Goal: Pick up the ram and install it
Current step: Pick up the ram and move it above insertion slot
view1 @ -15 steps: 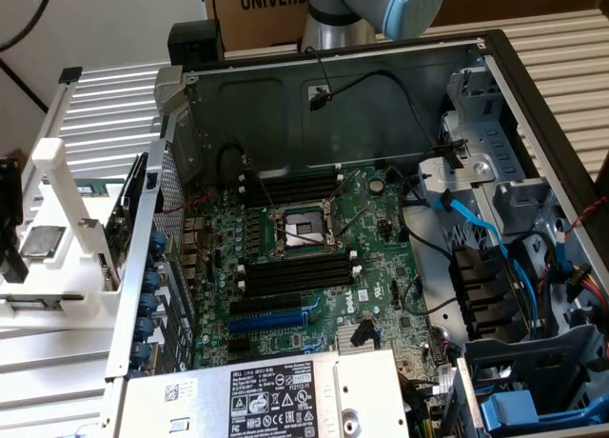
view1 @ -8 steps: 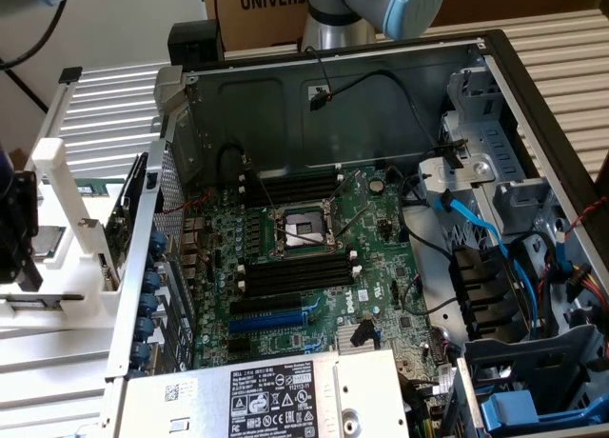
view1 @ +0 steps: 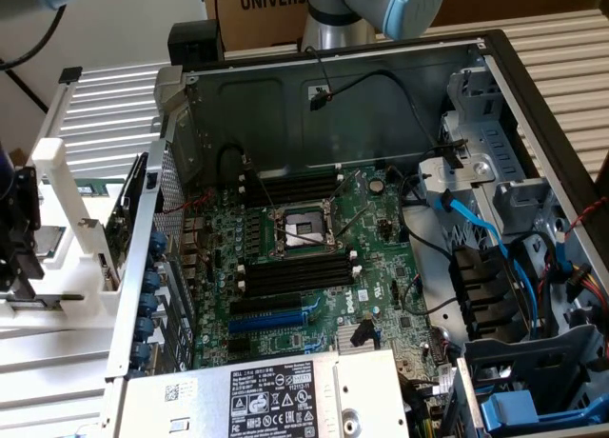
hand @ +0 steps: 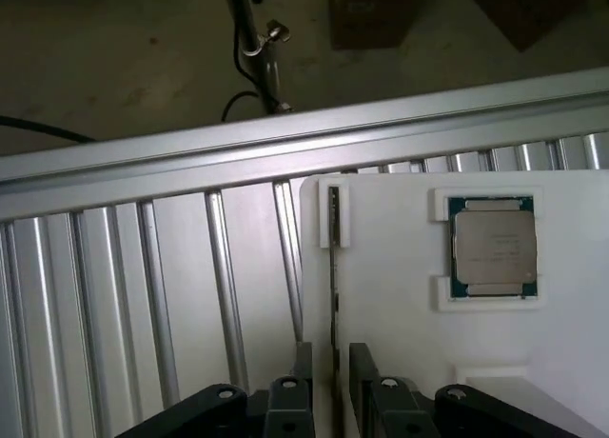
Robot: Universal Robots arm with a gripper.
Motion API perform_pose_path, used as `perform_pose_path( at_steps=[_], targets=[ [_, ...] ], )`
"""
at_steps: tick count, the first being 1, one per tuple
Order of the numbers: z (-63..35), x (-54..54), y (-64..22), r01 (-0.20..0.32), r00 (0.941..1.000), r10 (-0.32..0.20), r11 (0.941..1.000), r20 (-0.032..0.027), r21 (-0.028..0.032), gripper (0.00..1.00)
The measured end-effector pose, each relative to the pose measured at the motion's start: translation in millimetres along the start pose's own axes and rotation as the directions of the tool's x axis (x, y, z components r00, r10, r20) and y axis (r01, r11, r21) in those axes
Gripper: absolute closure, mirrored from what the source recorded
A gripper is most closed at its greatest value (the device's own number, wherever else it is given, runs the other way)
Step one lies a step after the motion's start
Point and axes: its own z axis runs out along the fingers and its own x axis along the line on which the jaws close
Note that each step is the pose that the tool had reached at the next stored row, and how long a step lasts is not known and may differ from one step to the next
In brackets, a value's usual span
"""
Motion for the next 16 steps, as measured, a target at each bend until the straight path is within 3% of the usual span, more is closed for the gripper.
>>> perform_pose_path(
  at_steps=[1,6,16],
  targets=[
    [0.1,0.0,0.0,0.000,1.0000,0.000,1.0000,0.0000,0.0000,0.69],
    [12.5,-1.3,-0.6,0.002,1.0000,-0.002,1.0000,-0.0001,0.0000,0.69],
    [21.1,-4.0,-4.1,0.005,1.0000,-0.005,1.0000,-0.0003,0.0001,0.69]
  ],
)
